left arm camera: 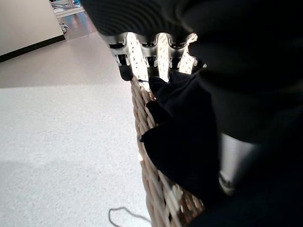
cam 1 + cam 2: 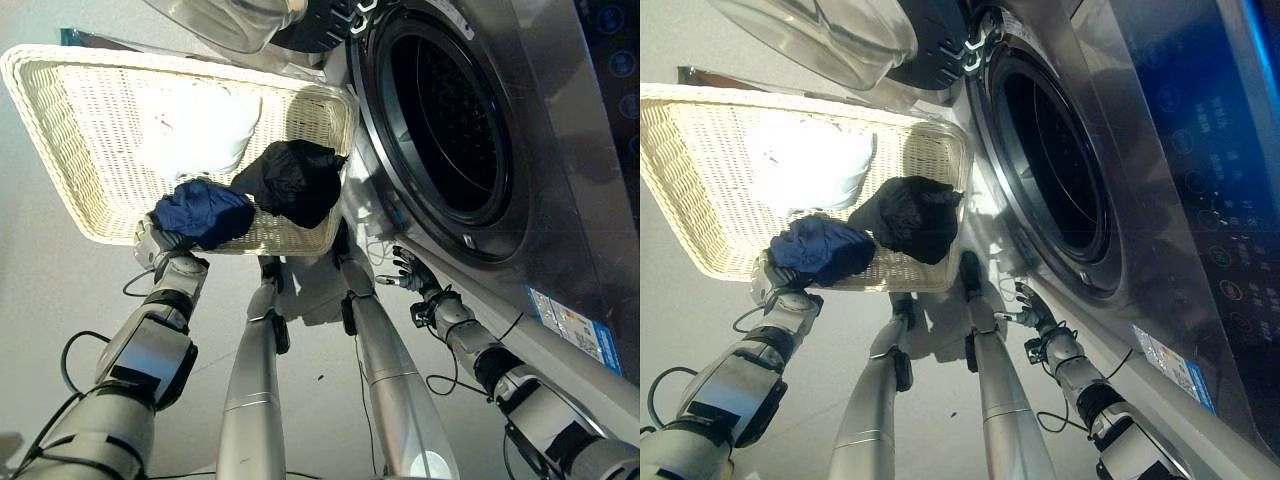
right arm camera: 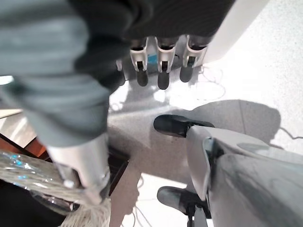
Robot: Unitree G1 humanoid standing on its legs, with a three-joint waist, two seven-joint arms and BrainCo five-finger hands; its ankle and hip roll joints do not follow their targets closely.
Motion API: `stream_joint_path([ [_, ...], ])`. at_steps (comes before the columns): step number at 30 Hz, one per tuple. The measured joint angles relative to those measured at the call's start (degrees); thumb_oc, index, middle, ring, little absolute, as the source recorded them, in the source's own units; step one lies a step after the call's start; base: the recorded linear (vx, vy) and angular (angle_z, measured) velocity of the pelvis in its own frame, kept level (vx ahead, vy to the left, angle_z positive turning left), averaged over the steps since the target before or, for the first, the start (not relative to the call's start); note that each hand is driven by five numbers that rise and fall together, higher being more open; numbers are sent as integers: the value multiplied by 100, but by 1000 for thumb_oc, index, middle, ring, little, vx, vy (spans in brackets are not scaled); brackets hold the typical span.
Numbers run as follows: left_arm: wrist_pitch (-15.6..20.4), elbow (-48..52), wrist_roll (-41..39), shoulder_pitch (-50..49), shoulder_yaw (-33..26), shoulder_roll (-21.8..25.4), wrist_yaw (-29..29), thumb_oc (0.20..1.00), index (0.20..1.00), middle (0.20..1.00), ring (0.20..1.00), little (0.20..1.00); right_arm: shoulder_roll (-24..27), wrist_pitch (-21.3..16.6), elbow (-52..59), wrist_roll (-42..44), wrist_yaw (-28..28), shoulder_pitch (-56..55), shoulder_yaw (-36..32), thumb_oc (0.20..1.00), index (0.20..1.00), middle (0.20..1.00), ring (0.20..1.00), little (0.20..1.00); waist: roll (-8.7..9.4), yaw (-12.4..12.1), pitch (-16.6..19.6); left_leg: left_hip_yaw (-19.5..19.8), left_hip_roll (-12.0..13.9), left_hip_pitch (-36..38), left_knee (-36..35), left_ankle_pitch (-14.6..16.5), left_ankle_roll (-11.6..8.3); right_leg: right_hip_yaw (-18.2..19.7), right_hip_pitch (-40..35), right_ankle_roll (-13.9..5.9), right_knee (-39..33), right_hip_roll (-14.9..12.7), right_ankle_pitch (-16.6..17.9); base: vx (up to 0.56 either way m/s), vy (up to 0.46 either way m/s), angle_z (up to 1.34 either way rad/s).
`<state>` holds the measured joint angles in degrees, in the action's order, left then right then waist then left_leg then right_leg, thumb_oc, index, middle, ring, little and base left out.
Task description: Put the clothes into the washing machine.
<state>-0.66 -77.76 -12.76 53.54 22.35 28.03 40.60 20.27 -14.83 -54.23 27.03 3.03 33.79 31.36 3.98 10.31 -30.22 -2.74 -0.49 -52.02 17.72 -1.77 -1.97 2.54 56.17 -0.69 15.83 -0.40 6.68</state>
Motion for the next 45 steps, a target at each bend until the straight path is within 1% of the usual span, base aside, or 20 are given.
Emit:
stream_joint_path([
  [6, 59, 4, 18, 0, 17, -40, 31, 1000, 1000, 1000, 1000, 1000, -36, -39, -18, 66, -4, -7, 3, 1000, 1000, 1000, 1000, 1000, 9, -4, 1, 11, -35, 3, -16, -10, 14, -4, -10, 3, -7, -33, 16, 1, -28, 1],
  [9, 165, 69, -54, -76, 11, -51, 33, 1000, 1000, 1000, 1000, 1000, -119, -44, -53, 64, 5, -15, -3, 1000, 1000, 1000, 1000, 1000, 12, -4, -1, 14, -58, 81, -68, -30, 39, -6, -77, 3, -10, -56, 16, -6, -6, 1],
  [13, 456, 582, -181, -478, -11, -31, 41, 1000, 1000, 1000, 1000, 1000, -169, -44, -105, 58, 68, -30, -14, 1000, 1000, 1000, 1000, 1000, 12, -37, -1, 28, -108, 320, -201, -103, 62, -12, -260, 6, -14, -115, 14, -37, -19, 6],
  [16, 544, 903, -182, -660, -12, -18, 59, 1000, 1000, 1000, 1000, 1000, -171, -43, -106, 51, 140, -29, -46, 1000, 1000, 1000, 1000, 1000, 11, -60, -1, 68, -175, 416, -283, -168, 80, -45, -335, 7, -7, -168, 12, -41, -20, 9],
  [17, 600, 1234, -217, -828, -20, 8, 75, 1000, 1000, 1000, 1000, 1000, -190, -40, -109, 36, 164, -58, -162, 1000, 1000, 1000, 1000, 1000, 12, -153, -1, 79, -175, 479, -334, -205, 92, -48, -383, 6, -8, -186, 13, -51, -26, 9],
  [19, 811, 1549, -220, -1014, -11, 20, 77, 1000, 1000, 1000, 1000, 1000, -195, -37, -121, 15, 189, -135, -233, 1000, 1000, 1000, 1000, 1000, 13, -221, -2, 107, -189, 562, -360, -224, 93, -57, -470, 7, -12, -194, 12, -59, -30, 8],
  [20, 857, 1628, -231, -1049, -24, 25, 76, 1000, 1000, 1000, 1000, 1000, -199, -35, -116, 5, 202, -150, -259, 1000, 1000, 1000, 1000, 1000, 13, -248, -2, 128, -191, 578, -364, -228, 96, -77, -498, 7, -15, -199, 11, -82, -47, 11],
  [21, 968, 1975, -273, -1192, -110, -8, 69, 1000, 1000, 1000, 1000, 1000, -214, -16, -114, -14, 263, -214, -275, 1000, 1000, 1000, 1000, 1000, 17, -341, -4, 146, -201, 672, -435, -265, 92, -101, -576, 7, -39, -218, 11, -68, -30, 9],
  [23, 1064, 2222, -271, -1385, -132, 1, 61, 1000, 1000, 1000, 1000, 1000, -261, 16, -117, -65, 297, -222, -300, 1000, 1000, 1000, 1000, 1000, 17, -440, -5, 178, -206, 747, -491, -296, 93, -149, -647, 6, -61, -238, 12, -45, -25, 9],
  [24, 1190, 2511, -245, -1490, -119, -5, 50, 1000, 1000, 1000, 1000, 1000, -311, 20, -97, -106, 334, -279, -380, 1000, 1000, 1000, 1000, 1000, 18, -435, -4, 208, -224, 836, -573, -328, 90, -166, -721, 9, -92, -251, 8, -47, -22, 9],
  [25, 1264, 2642, -220, -1553, -98, -16, 43, 1000, 1000, 1000, 1000, 1000, -339, 34, -106, -123, 361, -283, -397, 1000, 1000, 1000, 1000, 1000, 18, -514, -4, 222, -224, 879, -595, -333, 98, -187, -777, 9, -115, -255, 9, -67, -25, 12],
  [26, 1375, 2933, -169, -1664, -103, -76, 49, 1000, 1000, 1000, 1000, 1000, -362, 53, -101, -186, 385, -300, -398, 1000, 1000, 1000, 1000, 1000, 17, -504, -4, 250, -235, 977, -675, -365, 100, -210, -867, 7, -156, -271, 10, -46, -12, 9],
  [27, 1460, 3136, -153, -1760, -102, -131, 58, 1000, 1000, 1000, 1000, 1000, -382, 56, -108, -235, 394, -301, -408, 1000, 1000, 1000, 1000, 1000, 12, -552, -6, 272, -248, 1066, -734, -383, 109, -225, -943, -1, -174, -283, 4, -41, -13, 9],
  [31, 1670, 3597, -136, -1837, -106, -280, 112, 1000, 1000, 1000, 1000, 1000, -407, 101, -119, -356, 466, -410, -575, 1000, 1000, 1000, 1000, 1000, 1, -676, -7, 292, -258, 1374, -906, -423, 129, -270, -1217, -13, -252, -302, -4, -35, -14, 2],
  [34, 1672, 3826, 81, -1928, -109, -263, 121, 1000, 1000, 1000, 1000, 1000, -379, 147, -126, -399, 500, -485, -642, 1000, 1000, 1000, 1000, 1000, -17, -729, 0, 315, -236, 1586, -1046, -453, 109, -335, -1438, -12, -366, -305, -5, -23, -2, 6],
  [36, 1643, 3864, 90, -1938, -108, -259, 165, 1000, 1000, 1000, 1000, 1000, -370, 157, -157, -434, 501, -490, -704, 1000, 1000, 1000, 1000, 1000, -31, -818, 0, 317, -228, 1657, -1126, -479, 93, -337, -1500, -10, -425, -298, -4, 0, 0, 0],
  [38, 1539, 3866, 91, -1995, -110, -200, 211, 1000, 1000, 1000, 1000, 1000, -377, 159, -201, -475, 497, -486, -720, 1000, 1000, 1000, 1000, 1000, -49, -843, -8, 320, -217, 1692, -1152, -485, 90, -351, -1535, -10, -441, -291, -4, 0, 0, 0],
  [39, 1478, 3866, 91, -2036, -110, -174, 225, 1000, 1000, 1000, 1000, 1000, -376, 162, -213, -497, 497, -488, -720, 1000, 1000, 1000, 1000, 1000, -57, -845, -12, 325, -213, 1734, -1181, -491, 87, -360, -1575, -9, -465, -288, -3, -13, 19, 3],
  [42, 1081, 3848, 513, -2178, -109, -135, 471, 1000, 1000, 1000, 1000, 1000, -340, 169, -230, -498, 489, -560, -798, 1000, 1000, 1000, 1000, 1000, -179, -844, -8, 364, -198, 1894, -1330, -543, 82, -443, -1757, 4, -602, -289, 7, -8, 23, 7],
  [45, 851, 3779, 617, -2173, -107, -20, 616, 1000, 1000, 1000, 1000, 1000, -342, 169, -234, -497, 453, -560, -822, 1000, 1000, 1000, 1000, 1000, -196, -858, -12, 362, -178, 1918, -1369, -554, 67, -450, -1764, 5, -615, -268, 7, 0, 9, 1],
])
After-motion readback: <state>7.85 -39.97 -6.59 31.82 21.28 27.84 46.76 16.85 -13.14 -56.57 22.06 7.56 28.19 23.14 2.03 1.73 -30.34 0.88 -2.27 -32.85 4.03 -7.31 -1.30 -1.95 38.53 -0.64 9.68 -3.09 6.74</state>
